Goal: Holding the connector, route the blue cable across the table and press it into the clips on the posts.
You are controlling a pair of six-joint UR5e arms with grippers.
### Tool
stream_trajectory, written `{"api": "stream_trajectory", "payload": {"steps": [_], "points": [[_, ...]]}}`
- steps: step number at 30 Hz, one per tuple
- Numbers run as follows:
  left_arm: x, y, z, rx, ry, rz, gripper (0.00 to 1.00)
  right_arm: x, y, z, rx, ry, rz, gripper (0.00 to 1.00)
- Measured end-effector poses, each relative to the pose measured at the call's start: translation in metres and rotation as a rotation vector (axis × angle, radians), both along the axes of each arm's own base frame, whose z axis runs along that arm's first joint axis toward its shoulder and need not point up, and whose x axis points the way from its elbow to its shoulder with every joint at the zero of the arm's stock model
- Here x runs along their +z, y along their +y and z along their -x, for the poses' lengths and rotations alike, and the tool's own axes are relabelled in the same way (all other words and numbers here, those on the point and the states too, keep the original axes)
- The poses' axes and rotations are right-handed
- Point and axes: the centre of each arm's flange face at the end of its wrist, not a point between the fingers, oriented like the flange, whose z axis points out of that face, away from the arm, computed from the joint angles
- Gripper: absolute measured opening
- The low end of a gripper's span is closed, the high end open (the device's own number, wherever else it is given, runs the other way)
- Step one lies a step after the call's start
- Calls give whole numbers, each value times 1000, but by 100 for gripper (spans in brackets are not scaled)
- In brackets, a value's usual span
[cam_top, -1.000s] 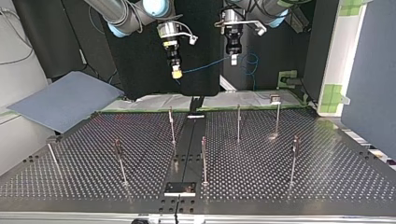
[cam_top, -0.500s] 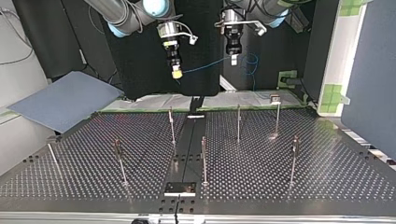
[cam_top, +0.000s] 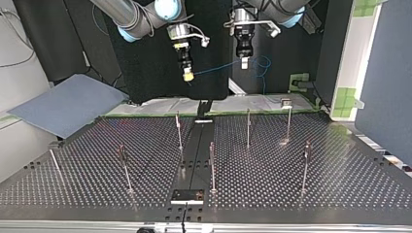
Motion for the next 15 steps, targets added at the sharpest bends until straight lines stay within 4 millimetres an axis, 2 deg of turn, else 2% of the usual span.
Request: {"api": "stream_trajectory", "payload": {"steps": [10,15], "points": [[5,0,0,0,-7,4,0,-7,6,6,0,62,-56,0],[2,2,-2,4,13,-29,0,6,8,-1,7,72,-52,0]]}}
